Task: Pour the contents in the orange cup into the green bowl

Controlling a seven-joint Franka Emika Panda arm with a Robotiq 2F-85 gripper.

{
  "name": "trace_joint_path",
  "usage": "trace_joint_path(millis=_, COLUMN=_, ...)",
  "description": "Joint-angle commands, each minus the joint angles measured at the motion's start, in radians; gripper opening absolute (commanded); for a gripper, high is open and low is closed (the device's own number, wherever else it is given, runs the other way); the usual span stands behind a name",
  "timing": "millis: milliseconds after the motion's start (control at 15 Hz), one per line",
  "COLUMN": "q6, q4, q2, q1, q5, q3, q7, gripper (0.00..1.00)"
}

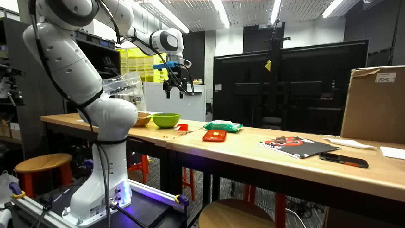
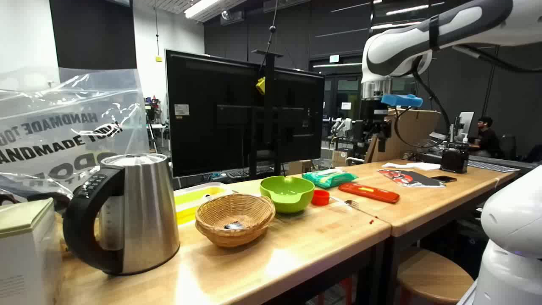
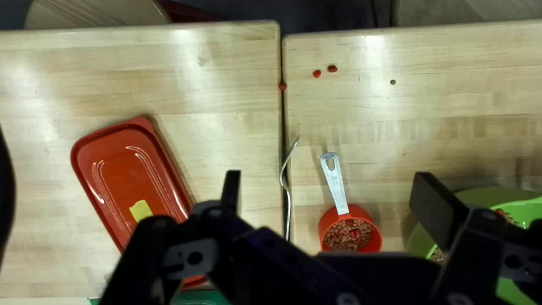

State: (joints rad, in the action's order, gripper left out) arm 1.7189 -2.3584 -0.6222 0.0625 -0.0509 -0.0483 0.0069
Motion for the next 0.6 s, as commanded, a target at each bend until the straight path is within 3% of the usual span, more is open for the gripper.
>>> trace_joint_path(millis=0, q6=-0.002, q4=0.003, q2=0.001, q1=-0.001, q5=0.000, q3=-0.001, q7=0.000, gripper=1.00)
trace_joint_path(millis=533, q6=0.006, q4=-0.001, q2=0.001, q1=-0.002, q5=-0.006, q3=0.001, q7=-0.005, gripper=1.00)
